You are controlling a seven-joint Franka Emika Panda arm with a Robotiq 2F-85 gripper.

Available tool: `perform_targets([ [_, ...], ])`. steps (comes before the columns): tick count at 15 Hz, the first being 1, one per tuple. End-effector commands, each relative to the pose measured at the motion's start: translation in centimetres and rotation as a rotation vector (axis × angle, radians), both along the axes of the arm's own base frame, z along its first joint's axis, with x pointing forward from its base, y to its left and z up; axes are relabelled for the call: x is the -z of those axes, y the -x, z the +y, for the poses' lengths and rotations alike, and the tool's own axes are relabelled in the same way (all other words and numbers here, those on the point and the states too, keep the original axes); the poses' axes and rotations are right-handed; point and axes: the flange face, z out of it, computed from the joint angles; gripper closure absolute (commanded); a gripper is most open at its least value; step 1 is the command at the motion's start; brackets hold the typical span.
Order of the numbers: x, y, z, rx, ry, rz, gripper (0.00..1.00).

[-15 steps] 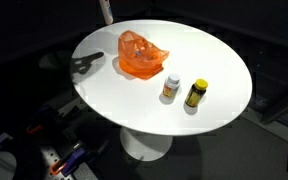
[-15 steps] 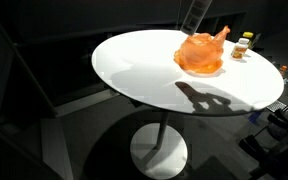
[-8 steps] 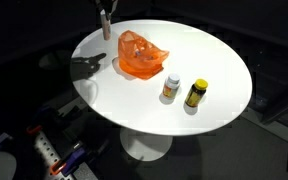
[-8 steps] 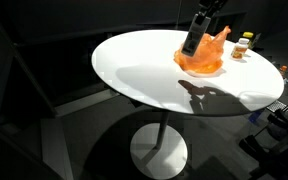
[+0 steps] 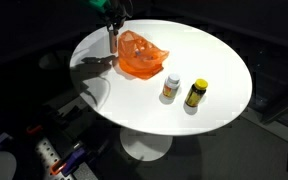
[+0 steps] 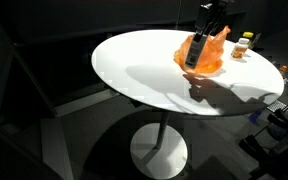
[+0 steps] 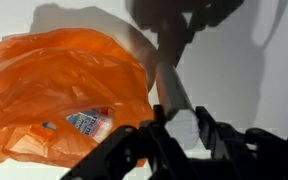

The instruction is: Remove the white bottle from the plastic

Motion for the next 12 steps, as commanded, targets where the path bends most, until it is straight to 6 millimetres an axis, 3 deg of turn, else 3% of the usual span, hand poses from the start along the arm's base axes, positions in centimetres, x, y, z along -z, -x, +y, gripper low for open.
perform_targets([
  [1, 0.6, -1.1, 0.2, -0.007, 0.043, -0.010, 0.88],
  [10, 2.6, -1.1, 0.9, -0.057, 0.107, -0.002, 0.87],
  [11, 2.4, -1.1, 0.9, -0.057, 0.103, -0.004, 0.49],
  [12, 2.2, -1.0, 0.9, -0.056, 0.096, -0.004, 0.36],
])
